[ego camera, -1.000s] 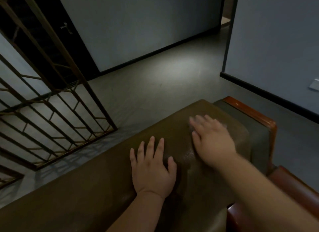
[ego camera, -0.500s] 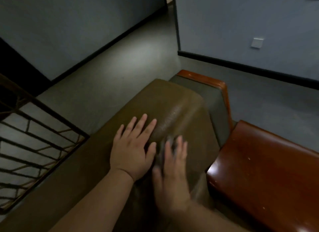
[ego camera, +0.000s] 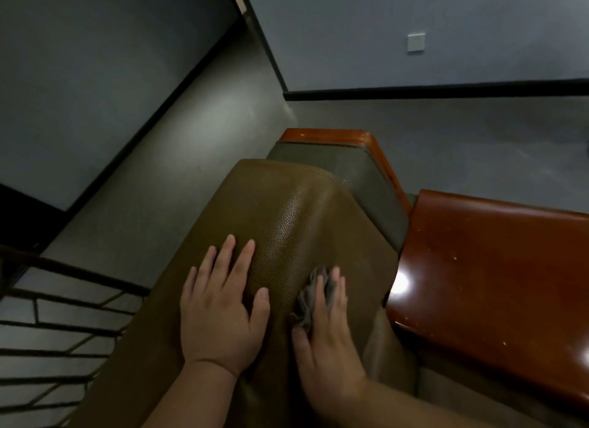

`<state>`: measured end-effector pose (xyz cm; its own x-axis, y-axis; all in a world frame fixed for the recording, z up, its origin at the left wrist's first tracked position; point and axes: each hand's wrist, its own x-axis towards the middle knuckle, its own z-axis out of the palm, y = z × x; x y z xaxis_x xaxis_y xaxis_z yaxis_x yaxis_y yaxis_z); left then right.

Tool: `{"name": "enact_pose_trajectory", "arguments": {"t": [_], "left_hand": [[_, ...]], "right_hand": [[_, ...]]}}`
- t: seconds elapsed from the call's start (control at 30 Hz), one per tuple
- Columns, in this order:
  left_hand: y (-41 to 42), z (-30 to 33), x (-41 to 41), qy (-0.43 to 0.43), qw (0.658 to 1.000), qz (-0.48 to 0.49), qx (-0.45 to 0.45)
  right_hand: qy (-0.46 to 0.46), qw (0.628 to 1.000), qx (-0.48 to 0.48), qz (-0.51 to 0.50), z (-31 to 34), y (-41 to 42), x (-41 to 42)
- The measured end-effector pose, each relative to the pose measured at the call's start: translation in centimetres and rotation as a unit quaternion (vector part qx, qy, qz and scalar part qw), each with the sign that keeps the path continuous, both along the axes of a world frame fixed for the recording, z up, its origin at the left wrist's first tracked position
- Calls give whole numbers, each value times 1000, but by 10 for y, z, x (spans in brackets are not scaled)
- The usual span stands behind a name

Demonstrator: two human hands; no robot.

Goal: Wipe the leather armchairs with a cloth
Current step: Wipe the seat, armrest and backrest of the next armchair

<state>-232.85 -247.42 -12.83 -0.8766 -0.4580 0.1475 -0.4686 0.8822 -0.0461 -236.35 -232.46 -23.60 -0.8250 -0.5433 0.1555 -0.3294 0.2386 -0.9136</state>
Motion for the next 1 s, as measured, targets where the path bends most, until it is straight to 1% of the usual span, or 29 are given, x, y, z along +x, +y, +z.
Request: {"name": "enact_pose_trajectory", "arguments": {"t": [0.03,0.07,0.17,0.2,0.23,0.27,0.33,0.4,0.43,0.47,0.53,0.6,0.63,0.67,0.7,0.8,0.83,0.87,0.93,1.0], "left_hand": [[-1,1,0,1,1000,0,-3],[-1,1,-1,1,1000,-2,-4],[-2,1,-3,-3,1000,-1,-4],[-2,0,-4,-4,1000,2,-4],[-3,0,-3,-9,1000,4,-5],[-3,-1,-2,-14,1000,6,-6],[-3,-1,-1,-14,1000,6,-6],[-1,0,0,-15,1000,4,-9],[0,1,0,-14,1000,6,-10],[1,2,-1,-13,1000,8,-10],[0,2,-3,-12,1000,6,-14],[-1,1,-6,-8,1000,6,-14],[-2,0,-7,-8,1000,7,-15],[-2,-1,-5,-8,1000,7,-15],[-2,-2,-4,-8,1000,6,-13],[-1,-1,-2,-6,1000,4,-12],[0,-1,-2,-6,1000,5,-13],[1,-1,-2,-6,1000,7,-15],[0,0,-3,-7,1000,7,-16],[0,0,-5,-4,1000,5,-14]], "right_hand": [[-14,1000,1,-10,-4,-1,-18],[-36,999,-1,-40,-9,-7,-47],[-123,976,7,-182,-18,-20,-148],[-141,968,16,-206,-22,-21,-164],[-152,965,21,-211,-26,-23,-161],[-158,967,11,-198,-30,-23,-143],[-152,978,-15,-144,-28,-17,-71],[-147,986,-3,-79,-22,-1,-4],[-145,988,10,-61,-27,5,7],[-145,988,16,-60,-34,9,-4],[-161,981,15,-107,-57,3,-66],[-247,950,43,-185,-76,-5,-143],[-277,936,72,-203,-86,-7,-163],[-288,932,89,-203,-91,-9,-164],[-275,940,80,-187,-92,-11,-146],[-195,976,11,-99,-60,0,-29],[-178,981,1,-72,-55,7,0],[-181,982,4,-58,-62,9,12],[-210,974,-4,-85,-80,3,-24],[-220,964,12,-150,-100,-1,-95]]}}
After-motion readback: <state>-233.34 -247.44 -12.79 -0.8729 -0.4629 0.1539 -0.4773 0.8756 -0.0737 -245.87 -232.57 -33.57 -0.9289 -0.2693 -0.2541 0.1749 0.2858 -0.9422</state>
